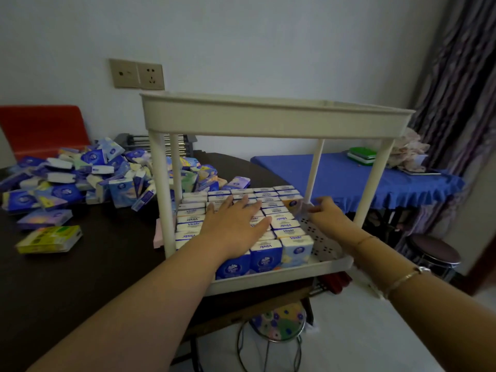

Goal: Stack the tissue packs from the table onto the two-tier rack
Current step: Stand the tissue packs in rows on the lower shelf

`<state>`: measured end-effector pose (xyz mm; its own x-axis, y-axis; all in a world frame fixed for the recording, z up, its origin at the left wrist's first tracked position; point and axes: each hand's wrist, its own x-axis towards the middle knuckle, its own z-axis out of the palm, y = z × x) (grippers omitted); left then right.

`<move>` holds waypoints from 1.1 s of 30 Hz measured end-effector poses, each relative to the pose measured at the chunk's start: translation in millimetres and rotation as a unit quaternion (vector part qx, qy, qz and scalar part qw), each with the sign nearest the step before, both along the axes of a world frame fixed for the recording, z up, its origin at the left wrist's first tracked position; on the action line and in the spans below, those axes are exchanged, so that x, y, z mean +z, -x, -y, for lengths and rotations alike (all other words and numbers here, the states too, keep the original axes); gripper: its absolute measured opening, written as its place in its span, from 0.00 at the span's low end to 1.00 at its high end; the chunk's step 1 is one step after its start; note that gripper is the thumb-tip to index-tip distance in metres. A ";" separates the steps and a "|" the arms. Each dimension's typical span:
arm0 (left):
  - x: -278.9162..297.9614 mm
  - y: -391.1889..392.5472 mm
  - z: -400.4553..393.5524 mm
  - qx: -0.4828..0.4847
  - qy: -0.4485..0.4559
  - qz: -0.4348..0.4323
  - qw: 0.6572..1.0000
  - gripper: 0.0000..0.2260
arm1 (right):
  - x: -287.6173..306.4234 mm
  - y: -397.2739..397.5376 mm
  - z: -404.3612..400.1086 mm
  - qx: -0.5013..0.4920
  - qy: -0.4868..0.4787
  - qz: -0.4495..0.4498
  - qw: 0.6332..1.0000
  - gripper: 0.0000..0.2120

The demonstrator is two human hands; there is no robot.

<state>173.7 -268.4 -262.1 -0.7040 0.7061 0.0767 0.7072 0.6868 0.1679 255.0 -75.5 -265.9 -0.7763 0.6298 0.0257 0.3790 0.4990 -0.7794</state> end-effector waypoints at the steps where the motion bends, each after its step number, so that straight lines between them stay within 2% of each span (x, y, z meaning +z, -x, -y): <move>1: 2.3 -1.7 0.7 -0.001 0.002 -0.024 1.000 0.27 | 4.0 -9.4 4.7 0.009 -0.007 -0.004 1.000 0.19; 4: 12.9 -12.4 1.6 -0.026 -0.001 -0.137 0.990 0.24 | 14.0 -35.8 23.8 0.040 -0.026 -0.028 0.998 0.20; 6: 19.5 -21.8 2.6 -0.028 -0.041 -0.171 0.984 0.21 | 21.6 -51.3 38.4 0.077 -0.032 -0.042 0.996 0.21; 12: 39.1 -55.7 36.6 -0.051 -0.242 -0.135 0.959 0.12 | 51.0 -78.2 94.9 0.147 -0.056 -0.133 0.978 0.18; 18: 35.9 -69.2 134.4 -0.082 -0.299 -0.131 0.942 0.09 | 59.9 -68.3 168.6 0.228 -0.054 -0.185 0.954 0.13; 21: 28.7 -53.6 185.8 -0.031 -0.315 -0.121 0.941 0.09 | 50.9 -53.5 209.0 0.279 -0.042 -0.173 0.943 0.13; 27: -8.9 4.8 260.1 0.144 -0.324 -0.063 0.933 0.07 | 27.6 0.4 279.9 0.346 -0.025 -0.150 0.926 0.14; 30: -27.4 30.1 277.6 0.197 -0.349 -0.030 0.916 0.07 | 10.0 33.3 305.1 0.347 -0.062 -0.131 0.927 0.15; 33: -45.1 54.2 283.3 0.218 -0.354 -0.017 0.909 0.07 | -12.2 81.7 316.0 0.318 -0.141 -0.090 0.933 0.19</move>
